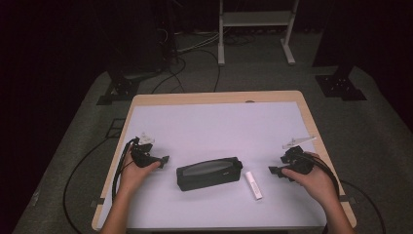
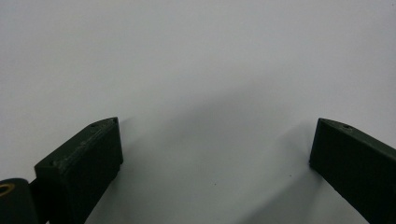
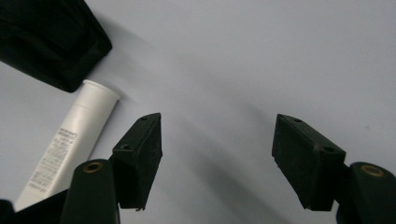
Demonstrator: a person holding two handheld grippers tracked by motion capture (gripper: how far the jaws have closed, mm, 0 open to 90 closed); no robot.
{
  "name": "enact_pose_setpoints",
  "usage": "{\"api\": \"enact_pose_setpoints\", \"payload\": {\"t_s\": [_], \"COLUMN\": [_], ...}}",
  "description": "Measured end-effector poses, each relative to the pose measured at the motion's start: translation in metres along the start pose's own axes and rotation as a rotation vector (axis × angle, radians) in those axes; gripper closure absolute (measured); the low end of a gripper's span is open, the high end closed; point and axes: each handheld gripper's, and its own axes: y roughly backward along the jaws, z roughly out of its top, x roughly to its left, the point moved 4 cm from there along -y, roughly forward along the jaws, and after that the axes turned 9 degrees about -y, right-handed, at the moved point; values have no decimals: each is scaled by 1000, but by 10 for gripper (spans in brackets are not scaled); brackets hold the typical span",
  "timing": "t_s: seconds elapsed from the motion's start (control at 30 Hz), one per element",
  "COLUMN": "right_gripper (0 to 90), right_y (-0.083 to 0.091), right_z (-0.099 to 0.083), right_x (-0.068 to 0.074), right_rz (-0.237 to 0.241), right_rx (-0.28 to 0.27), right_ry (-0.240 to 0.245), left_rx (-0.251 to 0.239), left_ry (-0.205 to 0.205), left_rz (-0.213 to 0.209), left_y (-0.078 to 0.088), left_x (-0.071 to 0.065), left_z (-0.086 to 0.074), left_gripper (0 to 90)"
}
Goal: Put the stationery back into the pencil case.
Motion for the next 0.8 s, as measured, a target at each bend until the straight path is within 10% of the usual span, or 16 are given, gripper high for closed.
{"api": "enact_pose_setpoints", "payload": {"t_s": [0.8], "right_gripper": [400], "right_y": [8], "right_z": [-6], "right_x": [34], "right_rz": [38], "right_rx": [70], "right_ry": [-8], "left_rx": [-2], "left_ry": [1], "left_rz": [-3], "left_y": [0], "left_x": [0], "left_z": [0], "left_gripper": [16]}}
